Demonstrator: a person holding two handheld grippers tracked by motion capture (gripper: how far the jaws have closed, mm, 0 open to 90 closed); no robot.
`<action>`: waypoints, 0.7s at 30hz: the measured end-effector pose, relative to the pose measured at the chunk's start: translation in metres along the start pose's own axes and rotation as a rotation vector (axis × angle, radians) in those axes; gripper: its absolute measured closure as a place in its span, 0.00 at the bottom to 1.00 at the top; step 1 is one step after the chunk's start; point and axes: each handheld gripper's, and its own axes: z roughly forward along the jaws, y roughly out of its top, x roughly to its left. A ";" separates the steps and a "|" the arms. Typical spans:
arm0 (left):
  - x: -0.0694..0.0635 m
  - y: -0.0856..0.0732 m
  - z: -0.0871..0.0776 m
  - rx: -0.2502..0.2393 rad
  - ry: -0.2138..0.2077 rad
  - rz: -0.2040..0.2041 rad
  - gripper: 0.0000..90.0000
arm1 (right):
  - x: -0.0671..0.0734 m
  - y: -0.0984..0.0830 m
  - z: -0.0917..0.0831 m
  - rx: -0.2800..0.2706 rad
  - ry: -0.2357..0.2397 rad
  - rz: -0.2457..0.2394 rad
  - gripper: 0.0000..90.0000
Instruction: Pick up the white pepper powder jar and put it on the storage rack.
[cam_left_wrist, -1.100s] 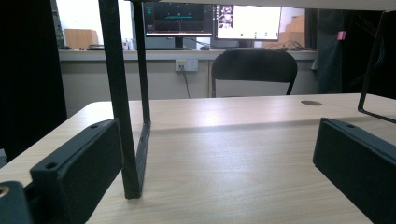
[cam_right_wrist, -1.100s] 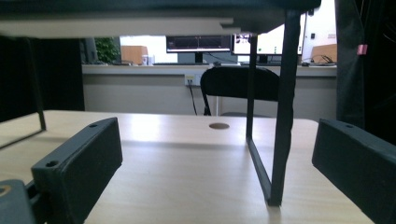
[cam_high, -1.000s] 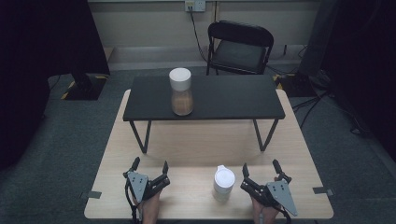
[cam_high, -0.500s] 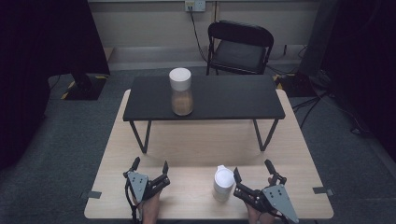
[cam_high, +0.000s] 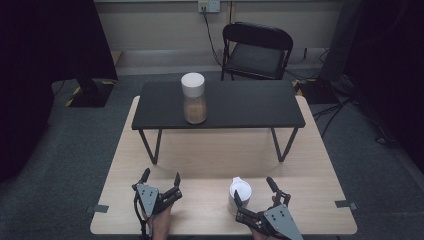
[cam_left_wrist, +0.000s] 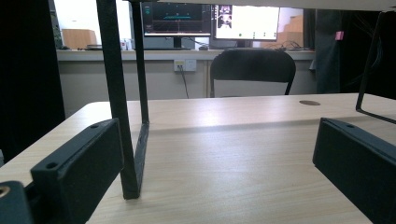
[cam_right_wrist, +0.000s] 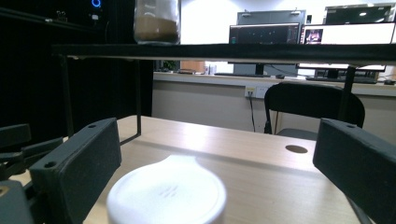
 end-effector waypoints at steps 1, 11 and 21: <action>0.000 0.000 0.000 0.000 0.000 0.000 0.02 | 0.001 -0.001 0.000 0.001 0.004 0.003 0.00; 0.000 0.000 0.000 -0.001 0.000 0.000 0.02 | 0.003 -0.010 0.000 0.029 0.043 -0.008 0.05; 0.000 0.000 0.000 -0.001 0.000 0.000 0.02 | 0.006 -0.022 0.004 0.077 0.062 0.009 0.09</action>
